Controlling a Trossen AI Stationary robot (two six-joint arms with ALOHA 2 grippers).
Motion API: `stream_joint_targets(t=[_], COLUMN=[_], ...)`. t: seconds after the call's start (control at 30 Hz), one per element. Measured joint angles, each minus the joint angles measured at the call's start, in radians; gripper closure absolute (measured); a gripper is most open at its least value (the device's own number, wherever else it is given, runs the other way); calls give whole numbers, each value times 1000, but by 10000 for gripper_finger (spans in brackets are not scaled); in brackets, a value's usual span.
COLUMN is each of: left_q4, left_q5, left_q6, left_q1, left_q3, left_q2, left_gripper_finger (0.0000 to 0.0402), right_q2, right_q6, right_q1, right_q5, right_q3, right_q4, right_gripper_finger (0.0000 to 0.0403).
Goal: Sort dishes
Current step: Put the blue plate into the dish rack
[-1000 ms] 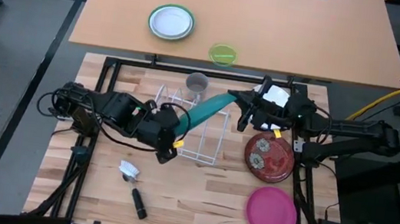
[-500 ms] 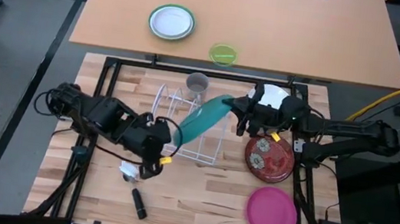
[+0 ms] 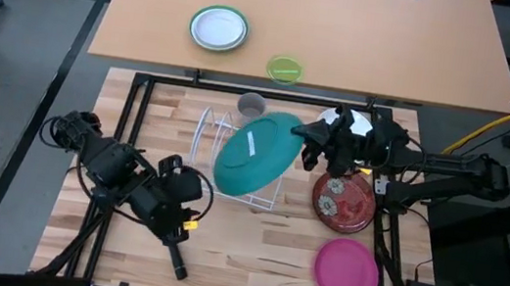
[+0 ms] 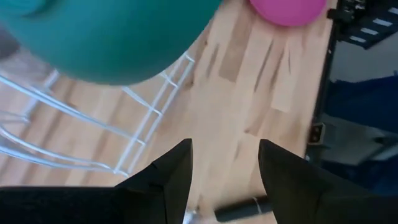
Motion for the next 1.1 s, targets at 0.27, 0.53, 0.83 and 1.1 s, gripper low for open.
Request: stream_joint_targets(t=[0.27,0.53,0.83,1.1], left_q4=[-1,-2,-1,-1], left_q5=[-149,-160,-174,-181], left_q6=[54,80,167,231], left_q1=[-22,-22,-21,-21], left_q3=[-1,-1,-1,-2], left_q2=[0,0,0,1], left_gripper_finger=[231,231,231,231], right_q2=[197,392,540,652], right_q6=[-13,-88,-121,-124], right_q1=[-76,-132,-185,-202], right_q5=[-183,-291,-383,-393], right_q3=[160,412,554,554], right_q4=[0,-240,-449,-472], right_gripper_finger=[387,387,387,386])
